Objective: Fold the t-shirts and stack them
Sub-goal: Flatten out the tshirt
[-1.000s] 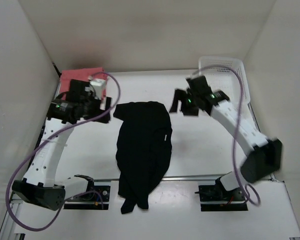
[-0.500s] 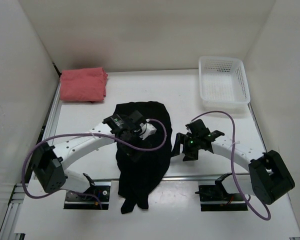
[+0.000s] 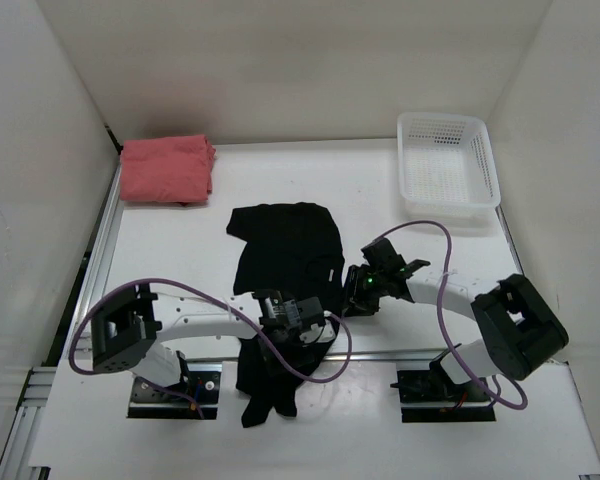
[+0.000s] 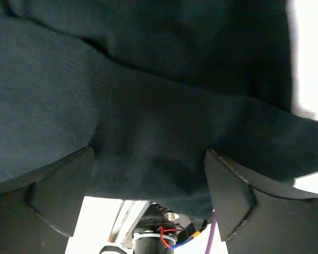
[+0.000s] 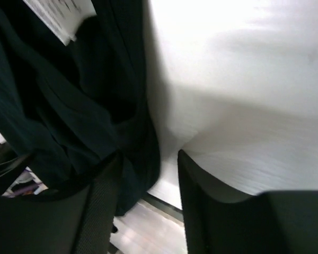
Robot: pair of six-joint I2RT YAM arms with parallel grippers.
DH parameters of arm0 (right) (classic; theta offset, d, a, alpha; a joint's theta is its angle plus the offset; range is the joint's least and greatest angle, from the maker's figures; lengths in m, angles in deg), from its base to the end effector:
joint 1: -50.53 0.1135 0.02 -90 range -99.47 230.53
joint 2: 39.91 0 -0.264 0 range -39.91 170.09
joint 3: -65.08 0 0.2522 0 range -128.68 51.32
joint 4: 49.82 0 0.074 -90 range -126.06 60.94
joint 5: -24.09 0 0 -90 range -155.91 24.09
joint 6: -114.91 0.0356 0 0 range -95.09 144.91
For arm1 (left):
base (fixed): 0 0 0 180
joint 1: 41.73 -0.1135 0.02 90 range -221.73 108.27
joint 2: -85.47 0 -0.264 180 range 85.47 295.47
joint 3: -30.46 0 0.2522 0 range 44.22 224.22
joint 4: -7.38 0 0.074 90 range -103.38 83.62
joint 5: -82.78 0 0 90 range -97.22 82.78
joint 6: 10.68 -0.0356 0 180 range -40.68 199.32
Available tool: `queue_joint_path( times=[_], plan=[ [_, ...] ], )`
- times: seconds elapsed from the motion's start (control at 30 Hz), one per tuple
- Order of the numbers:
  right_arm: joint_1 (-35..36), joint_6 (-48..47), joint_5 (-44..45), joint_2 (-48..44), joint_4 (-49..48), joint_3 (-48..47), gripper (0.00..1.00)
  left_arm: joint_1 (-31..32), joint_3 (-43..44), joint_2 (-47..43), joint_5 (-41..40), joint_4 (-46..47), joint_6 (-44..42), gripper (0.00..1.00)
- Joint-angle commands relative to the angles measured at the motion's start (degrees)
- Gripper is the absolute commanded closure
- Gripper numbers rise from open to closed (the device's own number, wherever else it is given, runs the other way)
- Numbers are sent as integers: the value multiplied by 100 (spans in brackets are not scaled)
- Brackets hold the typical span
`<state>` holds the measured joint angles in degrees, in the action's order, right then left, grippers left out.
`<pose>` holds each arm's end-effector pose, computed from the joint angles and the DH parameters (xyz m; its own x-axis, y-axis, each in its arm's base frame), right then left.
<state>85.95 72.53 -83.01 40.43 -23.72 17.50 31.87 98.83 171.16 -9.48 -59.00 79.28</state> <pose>0.1925 0.1497 0.1448 -0.9709 0.1759 -0.1627 0.0583 0.8320 0.5516 0.0728 -0.2423 0.1928 -0.2800 0.9537 -0.1097 0.9575 0.2856 0.0393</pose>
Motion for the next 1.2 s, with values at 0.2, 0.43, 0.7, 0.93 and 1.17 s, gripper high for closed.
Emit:
queue_joint_path(
  times=[0.2,0.43,0.7,0.93,1.17],
  plan=[
    [-35,257,5,694,-346,-476,88,14,-355,431,-398,805,3,65],
    [-990,-154,865,63,1066,-1028,100,-1301,-294,-561,-865,360,3,89],
    [-1968,-1535,1420,717,2298,-2731,100,-3685,58,-1739,-327,-345,3,81],
    [-2354,-1703,1526,1801,2913,-4508,100,-5398,40,-1450,313,-433,3,79],
    [-2909,-2203,1562,1601,3609,-5477,100,-6517,252,-1582,718,-820,3,78]
  ],
)
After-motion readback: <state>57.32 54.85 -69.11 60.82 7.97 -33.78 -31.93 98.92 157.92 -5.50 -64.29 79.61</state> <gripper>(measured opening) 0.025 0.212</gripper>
